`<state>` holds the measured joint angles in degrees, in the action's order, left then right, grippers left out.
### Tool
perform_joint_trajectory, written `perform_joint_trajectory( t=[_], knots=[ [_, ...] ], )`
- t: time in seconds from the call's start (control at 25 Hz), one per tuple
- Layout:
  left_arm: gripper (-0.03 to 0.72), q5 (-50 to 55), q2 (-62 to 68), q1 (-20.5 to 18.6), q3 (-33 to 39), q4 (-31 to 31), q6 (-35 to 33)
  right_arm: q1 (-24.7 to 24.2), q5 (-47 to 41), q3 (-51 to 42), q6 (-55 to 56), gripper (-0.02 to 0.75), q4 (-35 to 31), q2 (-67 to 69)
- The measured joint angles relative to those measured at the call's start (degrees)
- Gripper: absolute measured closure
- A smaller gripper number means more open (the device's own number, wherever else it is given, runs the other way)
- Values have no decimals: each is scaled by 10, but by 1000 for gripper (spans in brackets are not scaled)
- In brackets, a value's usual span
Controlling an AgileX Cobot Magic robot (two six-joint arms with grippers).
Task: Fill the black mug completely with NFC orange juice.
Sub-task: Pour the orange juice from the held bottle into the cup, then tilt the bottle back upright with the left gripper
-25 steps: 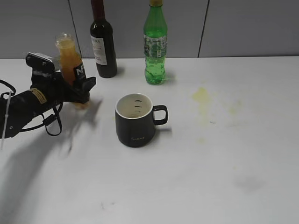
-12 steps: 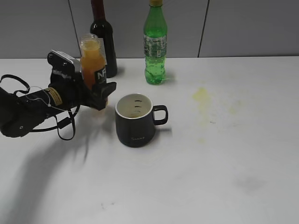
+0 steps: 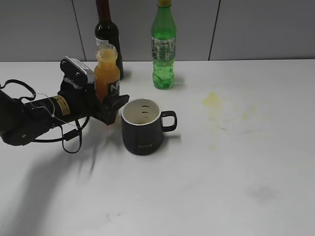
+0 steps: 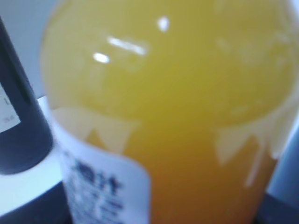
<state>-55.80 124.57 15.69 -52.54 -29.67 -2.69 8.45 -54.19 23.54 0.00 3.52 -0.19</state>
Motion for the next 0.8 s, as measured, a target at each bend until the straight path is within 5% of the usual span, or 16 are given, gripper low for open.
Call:
perform_joint_trajectory(
  t=[0.48,0.8],
  knots=[
    [220,8,0,0,0,-12,-31,0,0,0,0,219,0,0],
    [220,14,0,0,0,-7,-148,0,0,0,0,219,0,0]
  ],
)
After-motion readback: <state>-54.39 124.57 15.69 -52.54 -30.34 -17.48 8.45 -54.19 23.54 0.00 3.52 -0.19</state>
